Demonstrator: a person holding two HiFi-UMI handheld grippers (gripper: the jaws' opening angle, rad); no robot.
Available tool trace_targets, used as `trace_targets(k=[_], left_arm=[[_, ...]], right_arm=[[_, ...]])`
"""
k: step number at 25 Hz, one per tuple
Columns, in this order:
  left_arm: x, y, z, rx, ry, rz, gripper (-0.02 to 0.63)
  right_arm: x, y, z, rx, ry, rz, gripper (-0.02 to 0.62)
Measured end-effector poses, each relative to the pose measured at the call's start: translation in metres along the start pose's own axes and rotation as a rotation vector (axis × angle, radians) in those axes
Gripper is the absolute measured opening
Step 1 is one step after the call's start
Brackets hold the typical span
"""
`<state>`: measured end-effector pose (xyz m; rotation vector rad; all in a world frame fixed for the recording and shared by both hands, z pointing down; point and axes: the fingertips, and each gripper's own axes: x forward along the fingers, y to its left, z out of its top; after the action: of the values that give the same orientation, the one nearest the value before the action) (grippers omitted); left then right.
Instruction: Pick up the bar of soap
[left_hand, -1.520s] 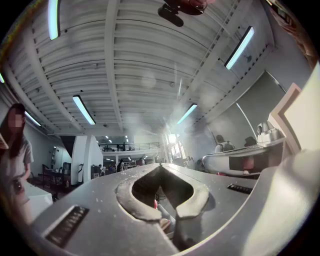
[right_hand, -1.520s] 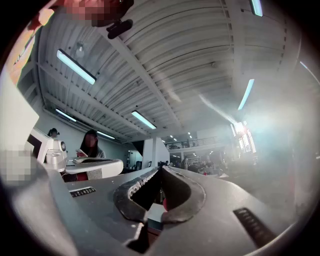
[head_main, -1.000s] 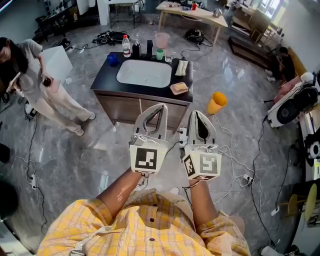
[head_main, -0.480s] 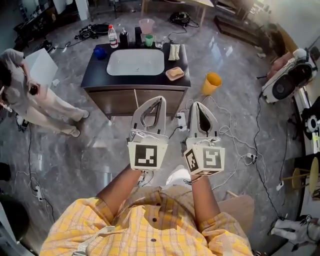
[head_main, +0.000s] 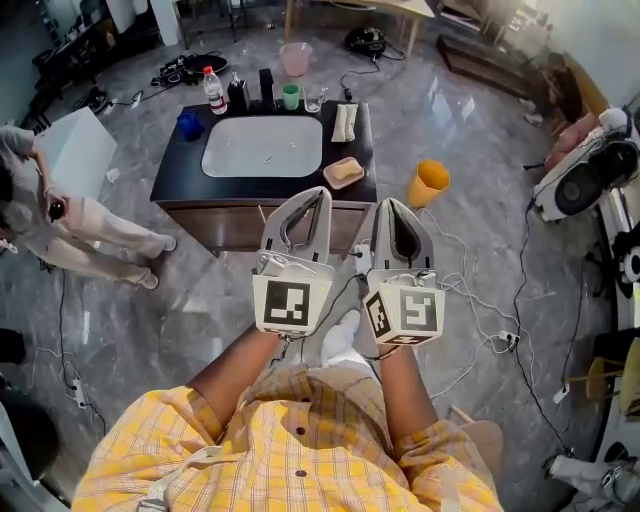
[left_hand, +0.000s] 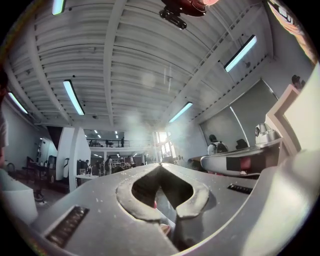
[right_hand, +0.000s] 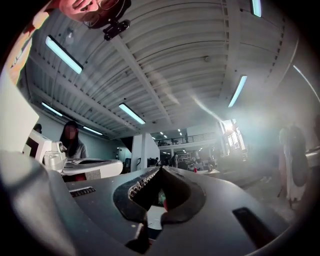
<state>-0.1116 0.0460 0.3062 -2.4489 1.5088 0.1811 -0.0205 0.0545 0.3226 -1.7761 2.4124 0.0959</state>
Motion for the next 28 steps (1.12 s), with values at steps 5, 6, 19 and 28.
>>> trace_targets(k=[5,6,19,28], left_arm=[[0.085,0.0,-0.024,0.012,0.073,0.034,0.011],[0.101,-0.001,-0.029,0.015,0.086,0.039,0.011],[0.23,0.006,-0.087,0.06,0.119,0.084,0.011],[0.261,0.029,-0.136,0.053,0.262,0.019,0.011]], right_arm=[[0.067,-0.06,-0.012,0.012,0.033,0.03,0.02],[0.079,-0.072,-0.013,0.013,0.035,0.037,0.019],[0.191,-0.16,-0.059,0.082,0.095,0.093,0.02],[0.233,-0.172,-0.081,0.079,0.123,0.016,0.02]])
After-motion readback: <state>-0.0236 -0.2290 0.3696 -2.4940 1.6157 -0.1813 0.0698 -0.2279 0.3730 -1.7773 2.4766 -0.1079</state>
